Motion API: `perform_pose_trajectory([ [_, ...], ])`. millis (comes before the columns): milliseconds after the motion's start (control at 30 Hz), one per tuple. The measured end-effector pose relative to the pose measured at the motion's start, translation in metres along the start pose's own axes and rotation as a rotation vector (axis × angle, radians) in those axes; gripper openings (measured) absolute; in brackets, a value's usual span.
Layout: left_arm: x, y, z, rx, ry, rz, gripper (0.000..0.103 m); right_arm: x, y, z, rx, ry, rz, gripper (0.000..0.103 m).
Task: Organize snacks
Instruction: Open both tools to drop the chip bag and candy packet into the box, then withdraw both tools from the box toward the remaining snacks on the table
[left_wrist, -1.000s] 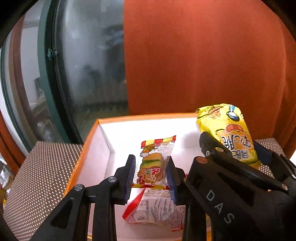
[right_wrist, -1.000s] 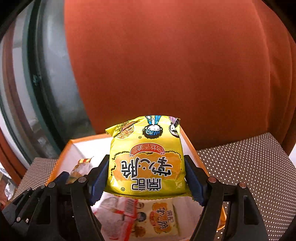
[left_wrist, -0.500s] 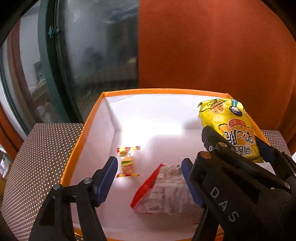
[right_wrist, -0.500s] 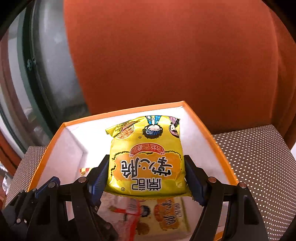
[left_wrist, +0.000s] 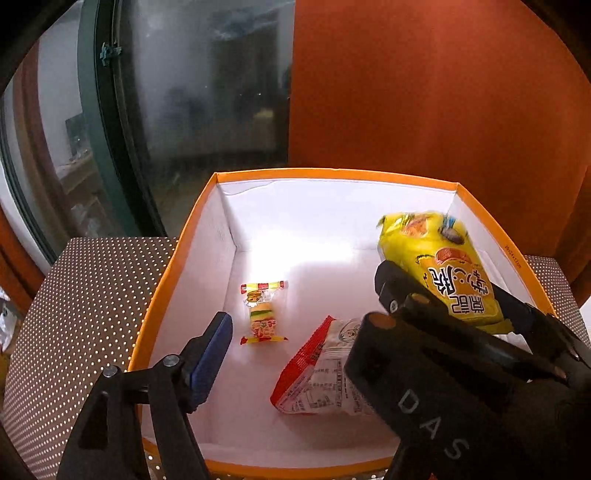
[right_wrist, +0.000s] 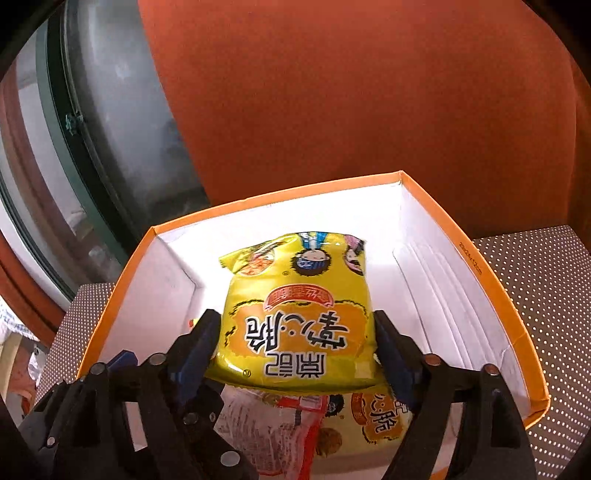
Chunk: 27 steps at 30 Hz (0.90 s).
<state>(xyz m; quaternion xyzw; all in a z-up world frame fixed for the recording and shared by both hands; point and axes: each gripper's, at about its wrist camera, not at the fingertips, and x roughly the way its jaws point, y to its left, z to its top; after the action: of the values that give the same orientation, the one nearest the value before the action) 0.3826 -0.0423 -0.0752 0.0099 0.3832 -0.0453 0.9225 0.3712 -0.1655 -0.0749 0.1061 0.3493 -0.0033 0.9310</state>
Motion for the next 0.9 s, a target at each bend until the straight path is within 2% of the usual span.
perform_pose_trajectory([
  [100,-0.004,0.002,0.000,-0.002,-0.010,-0.004,0.085,-0.008,0.005,-0.002,-0.025,-0.004,-0.026,0.091],
  [433,-0.023,0.002,-0.002,0.001,0.007,-0.031,0.085,-0.030,0.012,-0.005,-0.079,0.033,-0.079,0.094],
  [733,-0.071,-0.001,-0.004,0.049,-0.046,-0.043,0.086,-0.074,0.016,-0.007,-0.105,-0.012,-0.070,0.094],
  [900,-0.102,0.000,-0.004,0.052,-0.098,-0.071,0.087,-0.107,0.022,-0.005,-0.128,-0.069,-0.082,0.094],
])
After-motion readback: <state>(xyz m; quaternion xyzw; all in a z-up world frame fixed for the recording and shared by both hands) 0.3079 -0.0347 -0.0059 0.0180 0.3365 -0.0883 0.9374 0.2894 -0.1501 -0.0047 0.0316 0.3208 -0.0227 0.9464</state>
